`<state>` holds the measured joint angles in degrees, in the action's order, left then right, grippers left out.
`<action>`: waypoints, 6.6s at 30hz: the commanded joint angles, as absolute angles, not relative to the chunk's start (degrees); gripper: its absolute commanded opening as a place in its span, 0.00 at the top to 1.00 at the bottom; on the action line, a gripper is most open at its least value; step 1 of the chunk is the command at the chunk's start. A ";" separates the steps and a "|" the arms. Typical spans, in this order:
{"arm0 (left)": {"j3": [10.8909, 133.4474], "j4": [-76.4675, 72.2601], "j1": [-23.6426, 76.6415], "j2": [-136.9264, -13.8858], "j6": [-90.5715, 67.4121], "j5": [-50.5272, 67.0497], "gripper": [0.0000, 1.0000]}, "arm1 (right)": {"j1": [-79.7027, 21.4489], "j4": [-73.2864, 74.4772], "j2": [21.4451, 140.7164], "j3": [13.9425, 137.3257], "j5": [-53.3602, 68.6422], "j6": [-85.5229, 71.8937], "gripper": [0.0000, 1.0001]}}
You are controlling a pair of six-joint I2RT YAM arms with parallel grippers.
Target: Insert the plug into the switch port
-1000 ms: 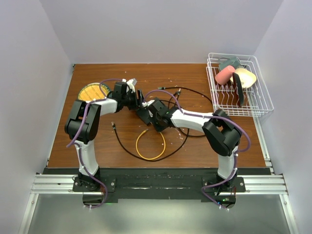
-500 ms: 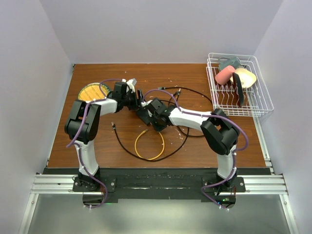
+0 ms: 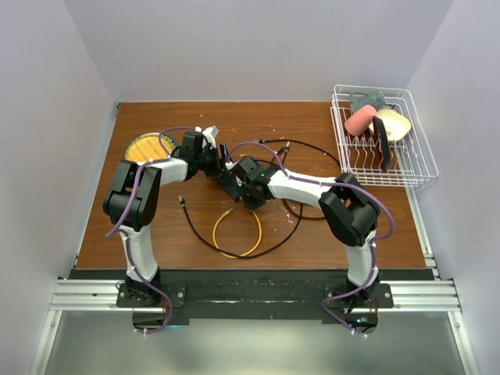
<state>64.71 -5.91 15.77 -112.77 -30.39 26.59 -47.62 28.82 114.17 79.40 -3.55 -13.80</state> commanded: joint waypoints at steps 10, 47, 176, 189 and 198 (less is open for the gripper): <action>63.02 -0.53 16.17 -111.53 -29.62 26.81 0.33 | -47.73 28.47 113.91 81.74 -5.01 -15.12 1.00; 61.52 -1.05 16.26 -111.27 -29.62 26.98 0.33 | -46.85 23.47 108.37 79.28 -6.06 -18.28 1.00; 61.08 7.64 21.53 -112.06 -20.92 48.16 0.52 | -43.07 -6.41 111.09 76.90 0.35 -11.78 1.00; 63.19 12.39 24.08 -112.85 -19.16 52.82 0.52 | -43.07 -10.63 112.33 79.10 0.35 -11.43 1.00; 64.07 17.66 24.17 -115.92 -17.67 52.91 0.52 | -43.07 -12.74 112.67 79.72 -2.02 -11.43 1.00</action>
